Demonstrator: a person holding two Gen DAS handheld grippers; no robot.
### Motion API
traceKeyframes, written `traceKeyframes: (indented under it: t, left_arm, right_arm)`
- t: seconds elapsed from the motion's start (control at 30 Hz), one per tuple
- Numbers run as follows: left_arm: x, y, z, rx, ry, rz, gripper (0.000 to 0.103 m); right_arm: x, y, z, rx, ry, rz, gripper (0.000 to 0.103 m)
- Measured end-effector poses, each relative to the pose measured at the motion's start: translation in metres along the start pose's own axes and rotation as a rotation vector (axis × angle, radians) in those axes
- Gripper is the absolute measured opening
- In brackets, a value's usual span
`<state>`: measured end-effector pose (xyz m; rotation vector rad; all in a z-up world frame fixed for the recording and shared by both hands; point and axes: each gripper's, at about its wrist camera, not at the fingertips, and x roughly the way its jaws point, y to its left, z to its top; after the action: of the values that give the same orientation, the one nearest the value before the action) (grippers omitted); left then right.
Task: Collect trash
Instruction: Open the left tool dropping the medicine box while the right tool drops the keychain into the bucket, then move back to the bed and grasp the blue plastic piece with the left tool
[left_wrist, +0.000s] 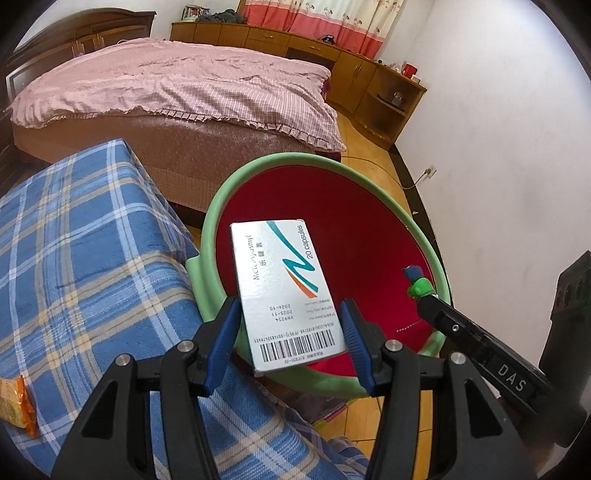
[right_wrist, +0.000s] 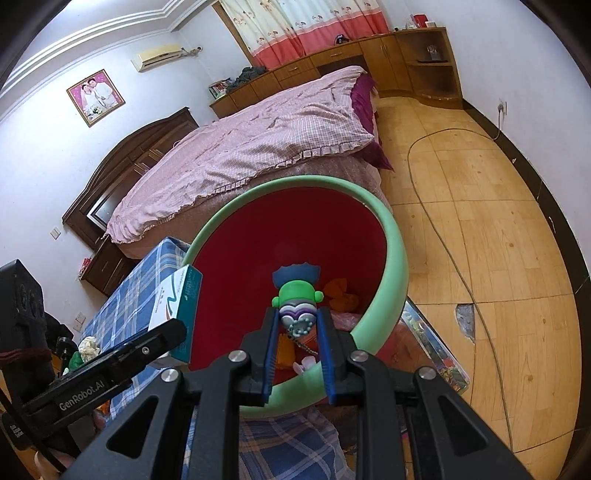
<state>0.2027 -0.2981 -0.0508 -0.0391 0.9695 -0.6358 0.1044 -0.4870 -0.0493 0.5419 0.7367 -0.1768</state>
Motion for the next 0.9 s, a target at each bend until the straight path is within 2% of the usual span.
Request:
traceKeyframes:
  t: [0.37, 0.57, 0.9]
  left_arm:
    - [-0.006, 0.004, -0.001, -0.025, 0.005, -0.007, 0.056]
    - [-0.028, 0.014, -0.005, -0.05, -0.027, 0.008, 0.056]
    - [-0.08, 0.045, -0.017, -0.107, -0.094, 0.072, 0.056]
  right_arm:
    - [-0.003, -0.003, 0.003, 0.014, -0.004, 0.004, 0.024]
    - [-0.009, 0.001, 0.002, 0.014, -0.016, 0.02, 0.029]
    - [-0.025, 0.034, -0.008, -0.023, -0.028, 0.07, 0.038]
